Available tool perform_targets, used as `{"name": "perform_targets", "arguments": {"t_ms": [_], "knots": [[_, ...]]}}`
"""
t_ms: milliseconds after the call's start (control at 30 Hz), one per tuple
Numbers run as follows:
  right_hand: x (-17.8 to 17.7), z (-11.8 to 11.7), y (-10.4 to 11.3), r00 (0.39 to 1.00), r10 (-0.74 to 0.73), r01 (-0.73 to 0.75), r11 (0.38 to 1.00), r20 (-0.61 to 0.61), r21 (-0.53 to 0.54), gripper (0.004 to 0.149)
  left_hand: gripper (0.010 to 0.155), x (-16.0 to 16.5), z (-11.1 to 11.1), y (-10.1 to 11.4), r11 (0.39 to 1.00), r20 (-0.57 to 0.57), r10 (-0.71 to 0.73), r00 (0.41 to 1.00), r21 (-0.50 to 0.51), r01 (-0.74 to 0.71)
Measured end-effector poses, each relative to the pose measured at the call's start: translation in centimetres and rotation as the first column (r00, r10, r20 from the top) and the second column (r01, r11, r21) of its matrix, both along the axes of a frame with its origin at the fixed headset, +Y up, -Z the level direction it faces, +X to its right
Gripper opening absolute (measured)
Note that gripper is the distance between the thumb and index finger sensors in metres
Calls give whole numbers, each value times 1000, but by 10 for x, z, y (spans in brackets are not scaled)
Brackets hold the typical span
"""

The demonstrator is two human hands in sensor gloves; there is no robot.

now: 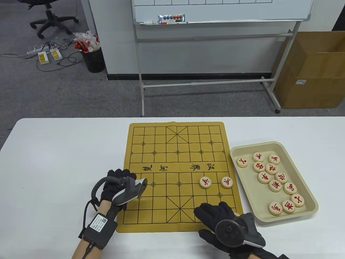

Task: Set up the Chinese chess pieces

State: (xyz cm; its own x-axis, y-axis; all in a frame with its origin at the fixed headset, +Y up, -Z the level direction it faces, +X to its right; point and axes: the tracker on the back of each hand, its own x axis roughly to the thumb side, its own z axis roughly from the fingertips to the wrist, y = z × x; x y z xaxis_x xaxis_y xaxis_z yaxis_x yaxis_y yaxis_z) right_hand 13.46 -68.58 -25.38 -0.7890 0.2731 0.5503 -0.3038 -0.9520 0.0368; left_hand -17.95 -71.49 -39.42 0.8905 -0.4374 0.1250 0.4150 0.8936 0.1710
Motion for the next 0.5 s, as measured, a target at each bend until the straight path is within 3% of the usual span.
{"name": "perform_targets", "arguments": {"t_ms": [133, 200, 333, 500], "knots": [[5, -4, 1, 998, -42, 41, 999, 50, 20, 72, 69, 29, 28, 33, 984, 119, 168, 979, 36, -174], [9, -6, 1, 994, -71, 68, 997, 80, 39, 74, 72, 47, 48, 43, 966, 157, 257, 954, -3, -260], [16, -10, 1, 985, -134, 128, 990, 106, 60, 74, 77, 75, 80, 46, 907, 228, 420, 878, -106, -407], [19, -14, -3, 979, -161, 157, 987, 123, 44, 76, 83, 95, 109, 40, 859, 301, 512, 805, -192, -474]]}}
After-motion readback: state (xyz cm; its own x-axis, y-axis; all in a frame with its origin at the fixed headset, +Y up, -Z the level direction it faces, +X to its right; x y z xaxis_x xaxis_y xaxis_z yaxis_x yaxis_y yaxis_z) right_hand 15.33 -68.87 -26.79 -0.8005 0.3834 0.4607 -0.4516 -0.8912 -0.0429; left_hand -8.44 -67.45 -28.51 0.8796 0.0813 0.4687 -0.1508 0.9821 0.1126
